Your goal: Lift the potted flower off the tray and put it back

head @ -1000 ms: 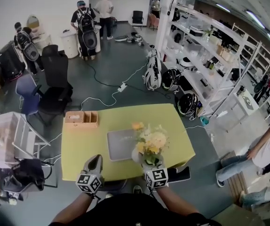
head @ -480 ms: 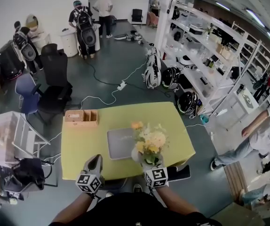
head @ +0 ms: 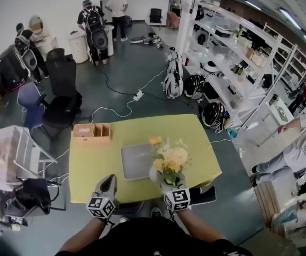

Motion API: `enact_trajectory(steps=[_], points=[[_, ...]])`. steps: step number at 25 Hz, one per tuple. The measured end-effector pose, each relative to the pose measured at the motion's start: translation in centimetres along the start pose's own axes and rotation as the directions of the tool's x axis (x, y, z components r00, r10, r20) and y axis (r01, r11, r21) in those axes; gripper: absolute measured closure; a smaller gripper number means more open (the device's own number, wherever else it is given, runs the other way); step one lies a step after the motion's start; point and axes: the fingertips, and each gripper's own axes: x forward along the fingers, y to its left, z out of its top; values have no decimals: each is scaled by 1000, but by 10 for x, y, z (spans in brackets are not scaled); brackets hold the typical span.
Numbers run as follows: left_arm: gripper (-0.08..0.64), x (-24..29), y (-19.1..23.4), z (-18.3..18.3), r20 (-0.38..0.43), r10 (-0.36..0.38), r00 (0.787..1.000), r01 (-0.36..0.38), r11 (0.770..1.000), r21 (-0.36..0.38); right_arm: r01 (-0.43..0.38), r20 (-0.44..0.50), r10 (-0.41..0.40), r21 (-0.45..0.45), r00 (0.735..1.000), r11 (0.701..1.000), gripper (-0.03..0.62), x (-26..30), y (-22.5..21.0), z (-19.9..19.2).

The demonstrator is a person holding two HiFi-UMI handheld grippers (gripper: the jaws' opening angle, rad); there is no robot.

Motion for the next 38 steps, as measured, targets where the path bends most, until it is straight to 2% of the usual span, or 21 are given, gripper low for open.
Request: enact_trajectory(steps=[11,21,29,38], points=[[552,9,-9,-5,-14,17,1000,-17,1000,-7,-9,-9,9,2,1000,1000,367,8,-20,-5],[552,7,5,-25,-44,60,997,-61,998,-22,-23,-37,23,-3,999,1000,367,49,-35,-28],[551,8,17,-38,-65,131,989,-133,991,-31,-57,-41,56,-28,998,998,367,100,-57,-49],[552,-11,38,-63,-115,245,963,-253,966,-54,-97,-79,93,-44,993,994,367,169,-75,-86]])
